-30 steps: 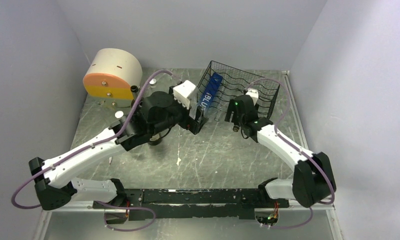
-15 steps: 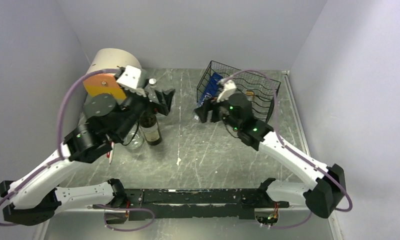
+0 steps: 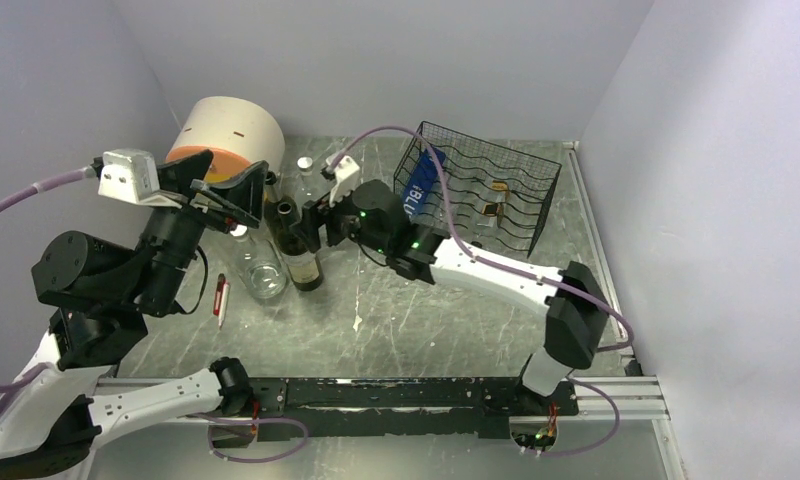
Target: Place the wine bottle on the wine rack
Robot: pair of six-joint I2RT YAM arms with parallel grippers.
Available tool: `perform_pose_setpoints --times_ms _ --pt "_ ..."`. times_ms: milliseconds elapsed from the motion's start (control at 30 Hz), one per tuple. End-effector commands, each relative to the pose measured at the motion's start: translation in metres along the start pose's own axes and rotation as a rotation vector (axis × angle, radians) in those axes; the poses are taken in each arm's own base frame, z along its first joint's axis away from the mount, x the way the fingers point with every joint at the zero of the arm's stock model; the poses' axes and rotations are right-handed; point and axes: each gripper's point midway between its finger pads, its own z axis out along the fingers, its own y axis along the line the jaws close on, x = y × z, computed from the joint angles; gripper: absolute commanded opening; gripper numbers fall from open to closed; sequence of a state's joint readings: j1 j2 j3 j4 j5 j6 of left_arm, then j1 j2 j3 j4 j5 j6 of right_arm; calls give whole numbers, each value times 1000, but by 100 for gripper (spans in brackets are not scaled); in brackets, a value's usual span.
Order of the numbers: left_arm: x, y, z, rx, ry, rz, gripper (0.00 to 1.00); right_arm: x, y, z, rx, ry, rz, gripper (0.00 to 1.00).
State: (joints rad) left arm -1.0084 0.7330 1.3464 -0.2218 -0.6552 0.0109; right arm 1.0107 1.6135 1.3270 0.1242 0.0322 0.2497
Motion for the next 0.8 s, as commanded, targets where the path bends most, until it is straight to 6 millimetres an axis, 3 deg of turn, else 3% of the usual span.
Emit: perform_pose_setpoints --times_ms 0,200,333,567,767 --pt "5 12 -3 -49 7 7 97 -18 24 19 -52 -59 -78 75" --pt "6 16 -7 -60 6 6 97 -9 25 49 -21 -32 -119 71" --pt "11 17 -7 -71 20 15 97 -5 20 57 19 -27 -146 59" --pt "19 19 -6 -85 40 25 97 -9 18 53 45 -48 -186 33" --pt "31 18 -5 -91 61 34 97 -34 20 26 66 -106 -196 21"
